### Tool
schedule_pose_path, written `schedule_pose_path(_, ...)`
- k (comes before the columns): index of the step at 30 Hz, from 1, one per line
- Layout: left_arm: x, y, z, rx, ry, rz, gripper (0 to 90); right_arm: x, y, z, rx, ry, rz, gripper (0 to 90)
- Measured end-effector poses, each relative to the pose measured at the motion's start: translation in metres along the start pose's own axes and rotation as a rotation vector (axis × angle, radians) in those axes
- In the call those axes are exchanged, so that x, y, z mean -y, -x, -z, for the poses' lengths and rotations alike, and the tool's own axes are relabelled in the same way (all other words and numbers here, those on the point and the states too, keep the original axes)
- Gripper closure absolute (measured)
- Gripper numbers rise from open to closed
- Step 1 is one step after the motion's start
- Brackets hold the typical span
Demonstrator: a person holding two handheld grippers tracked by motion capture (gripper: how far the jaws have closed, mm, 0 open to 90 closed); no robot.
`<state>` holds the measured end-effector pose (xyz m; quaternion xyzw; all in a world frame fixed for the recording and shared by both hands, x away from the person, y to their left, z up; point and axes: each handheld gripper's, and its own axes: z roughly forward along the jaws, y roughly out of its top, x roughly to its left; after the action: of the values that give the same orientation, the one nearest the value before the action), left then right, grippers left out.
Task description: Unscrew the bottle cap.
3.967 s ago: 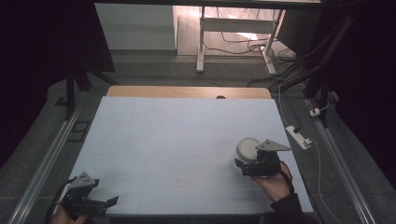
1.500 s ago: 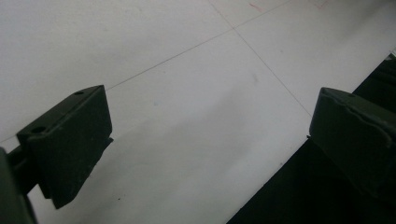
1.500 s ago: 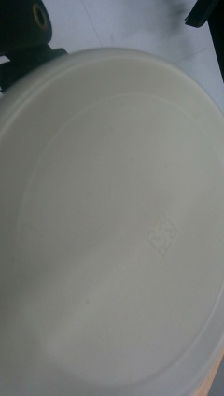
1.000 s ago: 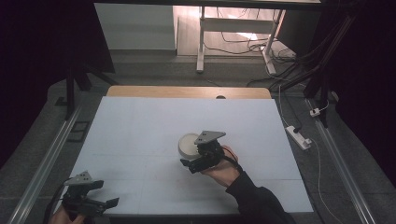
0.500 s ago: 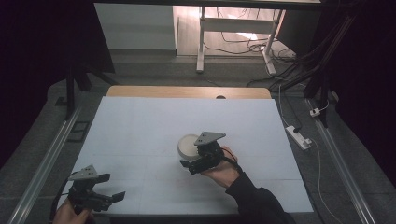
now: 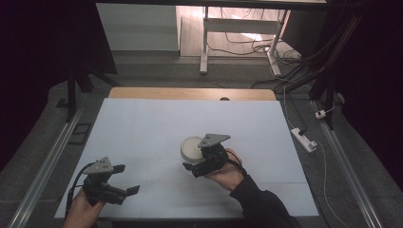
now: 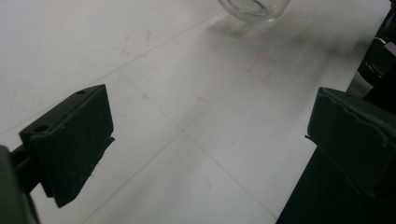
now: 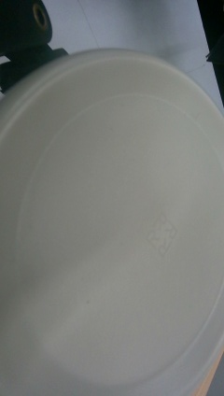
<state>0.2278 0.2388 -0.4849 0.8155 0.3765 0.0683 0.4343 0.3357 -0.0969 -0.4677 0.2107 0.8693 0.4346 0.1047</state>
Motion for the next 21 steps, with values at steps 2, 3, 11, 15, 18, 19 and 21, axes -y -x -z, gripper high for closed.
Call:
schedule_pose_path(2,-0.006,0.002,-0.005,0.008,-0.002,-0.018,1.0,0.0,0.0,0.0,-0.003,0.0,0.0,6.2)
schedule_pose_path(3,-0.009,0.002,-0.007,0.013,-0.005,-0.028,0.8,0.0,0.0,0.0,-0.004,0.002,-0.001,6.2)
schedule_pose_path(11,-0.031,0.005,-0.021,0.008,-0.015,-0.111,0.8,0.0,-0.001,0.0,-0.02,-0.002,0.007,6.3)
schedule_pose_path(15,-0.042,0.005,-0.026,0.022,-0.005,-0.15,0.5,0.0,-0.001,0.0,-0.031,0.0,0.013,6.3)
schedule_pose_path(18,-0.051,0.005,-0.03,0.027,-0.004,-0.177,0.1,0.0,-0.002,-0.001,-0.037,-0.003,0.018,6.3)
schedule_pose_path(19,-0.054,0.004,-0.031,0.03,-0.002,-0.183,0.0,0.0,-0.003,-0.001,-0.04,-0.004,0.021,6.3)
schedule_pose_path(21,-0.06,0.003,-0.034,0.04,0.001,-0.194,0.0,0.0,-0.003,-0.002,-0.046,-0.006,0.027,6.2)
